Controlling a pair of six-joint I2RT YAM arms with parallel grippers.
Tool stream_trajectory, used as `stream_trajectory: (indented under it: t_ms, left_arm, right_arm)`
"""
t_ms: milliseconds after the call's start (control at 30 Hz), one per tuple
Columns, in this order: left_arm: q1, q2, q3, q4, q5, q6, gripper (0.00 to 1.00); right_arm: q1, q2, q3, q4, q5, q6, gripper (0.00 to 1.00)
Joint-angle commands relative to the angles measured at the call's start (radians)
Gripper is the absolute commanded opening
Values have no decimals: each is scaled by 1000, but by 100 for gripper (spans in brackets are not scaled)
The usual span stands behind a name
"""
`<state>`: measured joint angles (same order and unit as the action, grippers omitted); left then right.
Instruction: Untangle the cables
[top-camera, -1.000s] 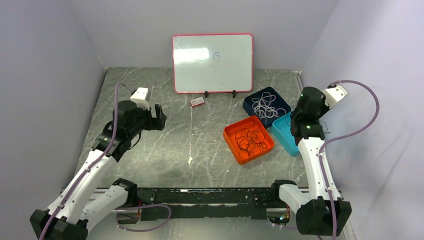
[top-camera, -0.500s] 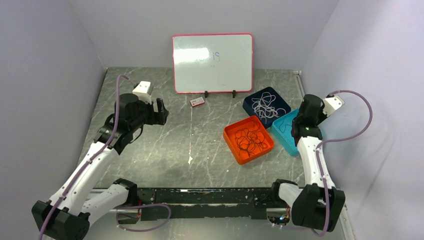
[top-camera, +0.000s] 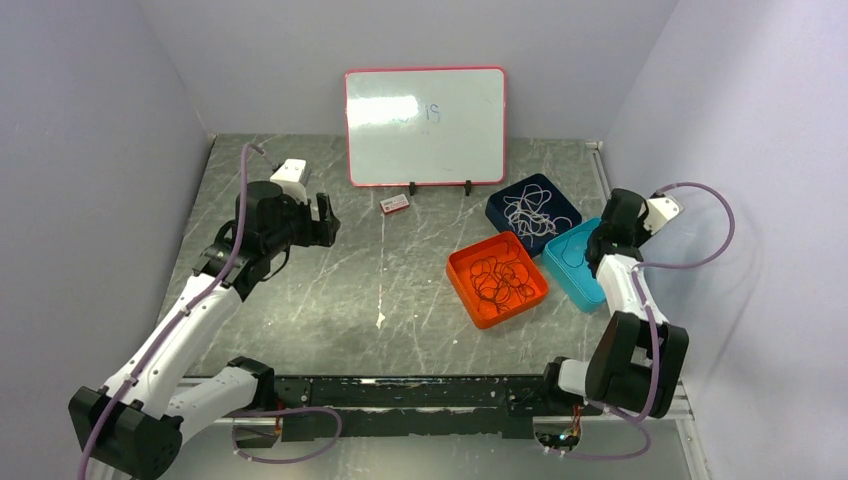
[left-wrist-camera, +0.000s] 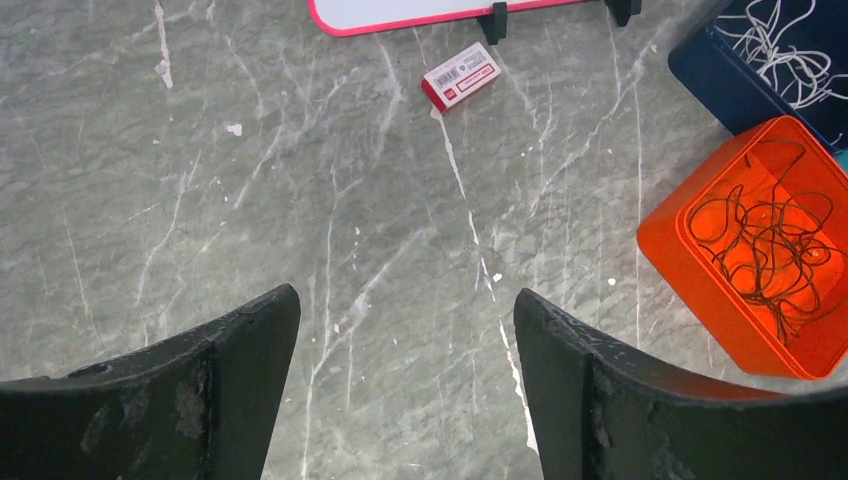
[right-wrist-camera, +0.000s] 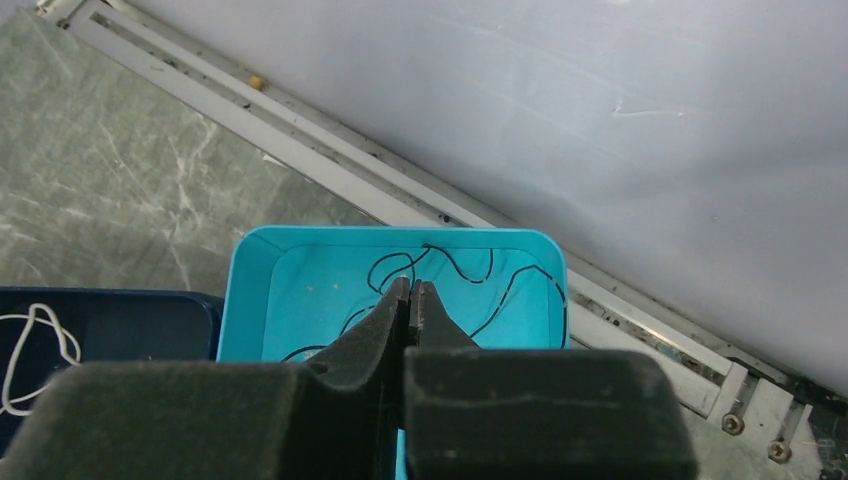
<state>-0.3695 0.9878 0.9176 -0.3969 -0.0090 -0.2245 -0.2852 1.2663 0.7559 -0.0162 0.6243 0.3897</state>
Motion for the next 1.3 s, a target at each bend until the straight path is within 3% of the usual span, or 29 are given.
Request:
stream_trajectory:
  t_ms: [0,367,667,1267]
  left_arm:
    - [6,6,38,14,14,10,83]
    - [6,32,30,42,28,1,83]
    - [6,-8,-25,77,-25,19,86]
    - [6,-69,-133,162,24,4,88]
  right_arm:
    - [-10,53,-6,64,11,-2,0]
    - [-6,213,51,29,69,-60,0]
    - [-3,279,76,-6,-31,-68,0]
    - [1,313,125,-107,-190,-57,3]
